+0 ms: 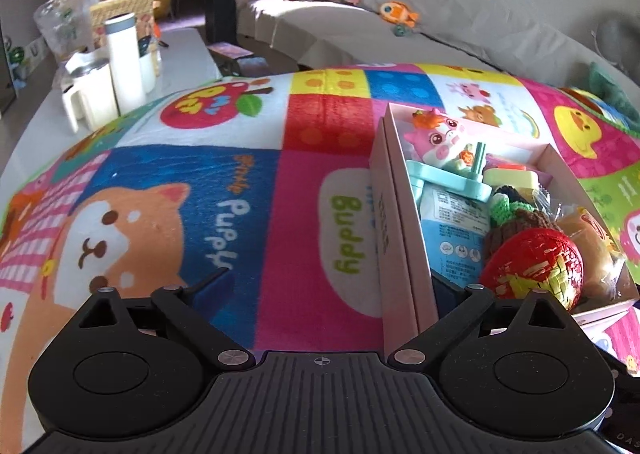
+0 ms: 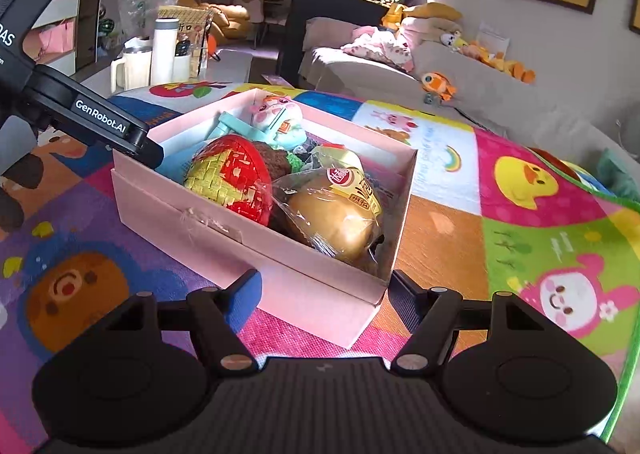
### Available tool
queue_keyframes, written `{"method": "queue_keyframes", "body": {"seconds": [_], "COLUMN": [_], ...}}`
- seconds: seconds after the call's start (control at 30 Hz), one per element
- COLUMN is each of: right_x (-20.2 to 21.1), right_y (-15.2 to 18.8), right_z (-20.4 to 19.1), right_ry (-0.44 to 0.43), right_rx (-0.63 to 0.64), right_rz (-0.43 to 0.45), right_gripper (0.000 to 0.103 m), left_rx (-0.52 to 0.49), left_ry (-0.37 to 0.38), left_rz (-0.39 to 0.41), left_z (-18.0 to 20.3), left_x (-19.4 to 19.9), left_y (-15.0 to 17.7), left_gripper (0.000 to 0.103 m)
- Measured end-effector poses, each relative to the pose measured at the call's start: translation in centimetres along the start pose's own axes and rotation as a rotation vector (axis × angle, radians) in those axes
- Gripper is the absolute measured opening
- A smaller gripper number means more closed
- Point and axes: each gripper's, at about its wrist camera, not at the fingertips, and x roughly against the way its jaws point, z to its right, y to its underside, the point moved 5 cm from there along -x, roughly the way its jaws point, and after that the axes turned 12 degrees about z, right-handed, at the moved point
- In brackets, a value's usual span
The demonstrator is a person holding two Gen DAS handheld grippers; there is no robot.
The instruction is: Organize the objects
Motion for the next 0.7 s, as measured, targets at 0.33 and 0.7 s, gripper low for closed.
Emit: {"method": "queue_keyframes", "body": {"seconds": [0.33, 0.7], "right_x": [-0.6, 6.3], "right_y": [-0.3, 3.2], "right_z": [-0.9, -2.7], "right_ry": [0.012, 0.002], "right_rx": [0.023, -0.188], "right_rz": [-0.004, -0.056], "right_gripper": [0.071, 0.103], "left_rx": [0.059, 0.014], "left_ry": [0.017, 0.084], "left_rz": [0.063, 0.127], "left_z": [-0.7, 0.7], "left_x": [0.3, 10.9], "left_y": [0.4, 7.0], "left_gripper": [0.1, 0.1]}}
